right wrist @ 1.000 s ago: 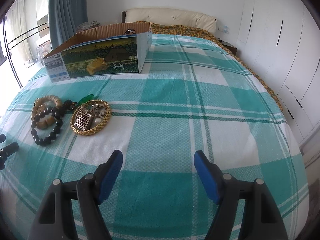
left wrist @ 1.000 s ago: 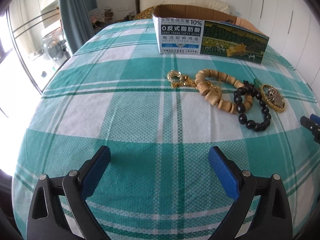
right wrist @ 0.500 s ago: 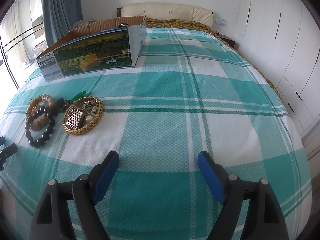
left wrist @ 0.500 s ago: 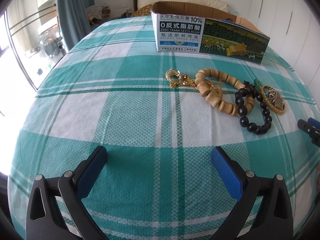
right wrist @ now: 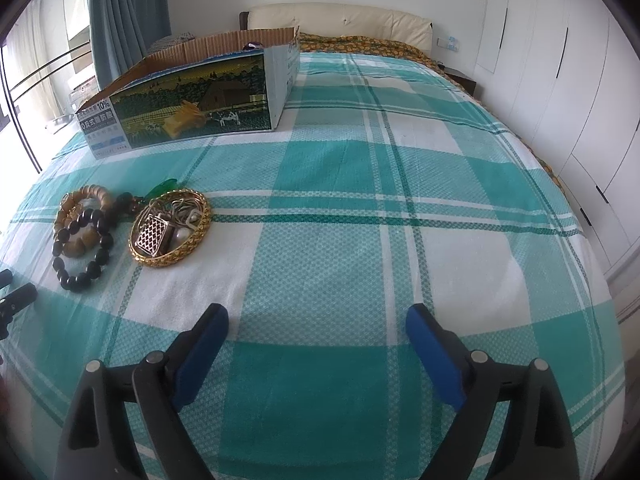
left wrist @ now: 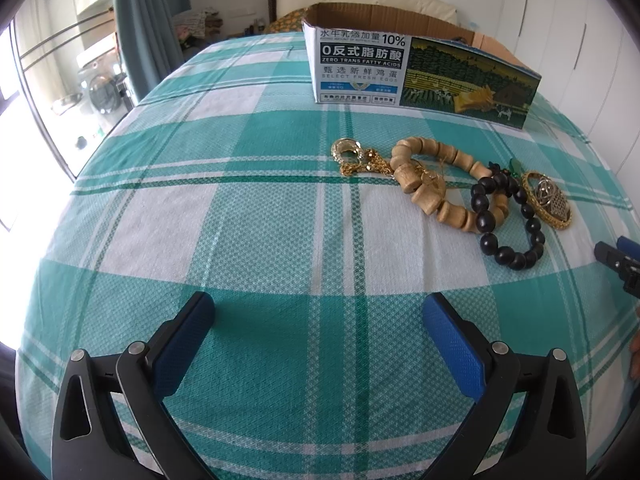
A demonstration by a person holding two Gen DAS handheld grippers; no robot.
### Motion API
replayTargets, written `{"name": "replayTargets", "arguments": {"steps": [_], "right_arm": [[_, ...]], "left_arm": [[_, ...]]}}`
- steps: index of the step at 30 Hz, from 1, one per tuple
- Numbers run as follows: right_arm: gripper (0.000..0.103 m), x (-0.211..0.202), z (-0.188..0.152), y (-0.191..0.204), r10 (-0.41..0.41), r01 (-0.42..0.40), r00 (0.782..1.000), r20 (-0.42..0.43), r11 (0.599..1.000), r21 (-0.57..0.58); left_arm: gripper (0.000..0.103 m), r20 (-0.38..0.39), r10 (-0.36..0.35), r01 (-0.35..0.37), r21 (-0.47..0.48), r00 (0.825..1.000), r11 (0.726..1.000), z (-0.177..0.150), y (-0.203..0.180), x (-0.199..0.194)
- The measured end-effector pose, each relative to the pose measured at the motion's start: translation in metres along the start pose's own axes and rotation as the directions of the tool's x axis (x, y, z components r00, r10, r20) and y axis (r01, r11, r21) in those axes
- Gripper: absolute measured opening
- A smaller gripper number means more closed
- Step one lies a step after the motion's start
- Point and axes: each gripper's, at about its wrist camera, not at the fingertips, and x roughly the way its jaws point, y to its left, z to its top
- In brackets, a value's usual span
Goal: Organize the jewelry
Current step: 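Grasp the black bead bracelet with the left tool while the right tool approaches the gold pendant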
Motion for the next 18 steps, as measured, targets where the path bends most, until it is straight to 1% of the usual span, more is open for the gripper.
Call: {"name": "replayTargets", "arguments": {"steps": [7,8,10,12,13,15,18], "right_arm": [[0.093,0.000,0.000,0.000,0.001,-0.001,1.000,0.000,1.000,0.001],[0.093,0.000,0.000,0.000,0.002,-0.002,1.000,0.000,1.000,0.001],[0.093,0.000,0.000,0.000,0.001,-0.001,1.000,0.000,1.000,0.000],[0.093,0.000,0.000,0.000,-0.002,0.002,1.000,0.000,1.000,-0.001],[0.093,0.000,0.000,-0.001,-0.002,0.002,1.000,0.000,1.000,-0.001],[0.093,0.000,0.000,-0.001,-0.001,0.001,1.000,0.000,1.000,0.000],[0.093,0.001,0.000,-0.001,-0.001,0.001,1.000,0.000,1.000,-0.001]], "left_arm": [[0.103,0.003,0.008,-0.008,-0.012,1.000,1.000,0.000,-0.004,-0.002],[0.103,0.014,-0.010,0.011,-0.016,1.000,1.000,0.001,-0.006,-0.004],[0.103,0.043,-0.078,0.079,-0.029,0.996,0.996,0.003,-0.011,-0.010],[0.103,0.056,-0.150,0.152,-0.034,0.987,0.988,0.006,-0.018,-0.012],[0.103,0.052,-0.175,0.176,-0.030,0.983,0.984,0.008,-0.024,-0.011],[0.103,0.038,-0.190,0.191,-0.017,0.981,0.981,0.012,-0.034,-0.007],[0.102,0.042,-0.170,0.170,0.000,0.985,0.985,0.020,-0.047,-0.001]]}}
